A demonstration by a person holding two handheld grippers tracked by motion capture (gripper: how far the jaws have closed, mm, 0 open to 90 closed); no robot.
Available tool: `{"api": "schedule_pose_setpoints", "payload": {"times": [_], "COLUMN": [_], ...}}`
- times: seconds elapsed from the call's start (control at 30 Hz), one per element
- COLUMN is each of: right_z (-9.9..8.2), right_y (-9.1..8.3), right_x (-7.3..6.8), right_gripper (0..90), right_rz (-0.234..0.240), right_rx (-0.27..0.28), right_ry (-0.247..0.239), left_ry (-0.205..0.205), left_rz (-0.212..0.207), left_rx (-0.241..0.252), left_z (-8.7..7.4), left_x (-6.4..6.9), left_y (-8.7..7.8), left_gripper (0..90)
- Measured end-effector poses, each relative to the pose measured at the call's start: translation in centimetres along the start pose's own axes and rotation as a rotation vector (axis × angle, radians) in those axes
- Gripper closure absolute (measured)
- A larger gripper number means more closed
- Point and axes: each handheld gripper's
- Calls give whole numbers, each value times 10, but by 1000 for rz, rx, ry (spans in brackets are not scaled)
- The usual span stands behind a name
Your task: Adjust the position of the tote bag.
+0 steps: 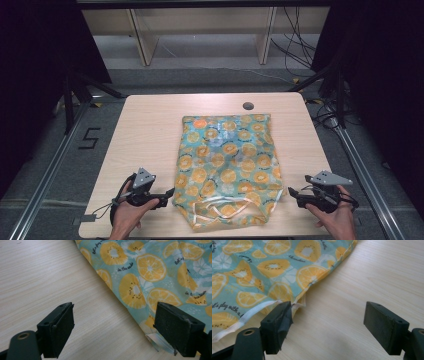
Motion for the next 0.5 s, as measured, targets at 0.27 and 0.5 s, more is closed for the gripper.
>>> {"api": "schedule_pose_setpoints", "payload": {"times": [0.27,0.5], "right_z": [1,5], "right_y": [0,0], "right_x": [-6,-13], "right_gripper": [231,221], "right_rz": [30,64], "right_rx": [-1,1], "right_ry": [44,33], "left_ry": [-32,-35], "left_rz": [-23,-46], "left_rx": [16,3], "left_z": [2,6], "left_x": [0,4], "left_y": [2,7], "left_gripper": [148,149]}}
Point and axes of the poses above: each handheld gripper's, and its own axes: y roughly forward along the jaws, z roughly out of its top, x roughly to its right, and after that the axes turned 5 degrees about y, right-handed
